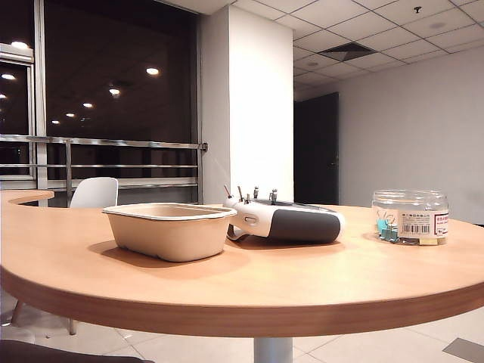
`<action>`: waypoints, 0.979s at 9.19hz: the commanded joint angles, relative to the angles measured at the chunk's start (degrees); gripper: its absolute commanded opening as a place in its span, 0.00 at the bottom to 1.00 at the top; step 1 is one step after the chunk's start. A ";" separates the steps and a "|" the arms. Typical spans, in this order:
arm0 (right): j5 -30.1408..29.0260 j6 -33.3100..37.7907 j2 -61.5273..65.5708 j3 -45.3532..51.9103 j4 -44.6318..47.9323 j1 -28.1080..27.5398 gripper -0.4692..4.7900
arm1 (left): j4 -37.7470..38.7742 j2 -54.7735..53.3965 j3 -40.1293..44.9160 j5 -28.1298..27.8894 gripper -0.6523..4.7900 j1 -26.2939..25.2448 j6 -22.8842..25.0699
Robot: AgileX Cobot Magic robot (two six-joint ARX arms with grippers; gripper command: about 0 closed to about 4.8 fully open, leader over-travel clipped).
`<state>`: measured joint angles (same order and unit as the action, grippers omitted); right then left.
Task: Pick up the box filled with clips, pour some clips from it into the rectangular paper box, and then put the clip box back on the table.
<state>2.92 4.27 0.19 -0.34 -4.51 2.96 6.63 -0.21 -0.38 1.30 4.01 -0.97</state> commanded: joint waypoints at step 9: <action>0.72 4.26 50.14 -62.64 -15.63 -0.11 0.09 | 12.57 -46.01 -53.40 9.33 0.11 -0.02 -14.05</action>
<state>5.56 8.95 46.94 -60.12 -16.67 2.94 17.23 -44.84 -52.64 6.85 4.01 -13.39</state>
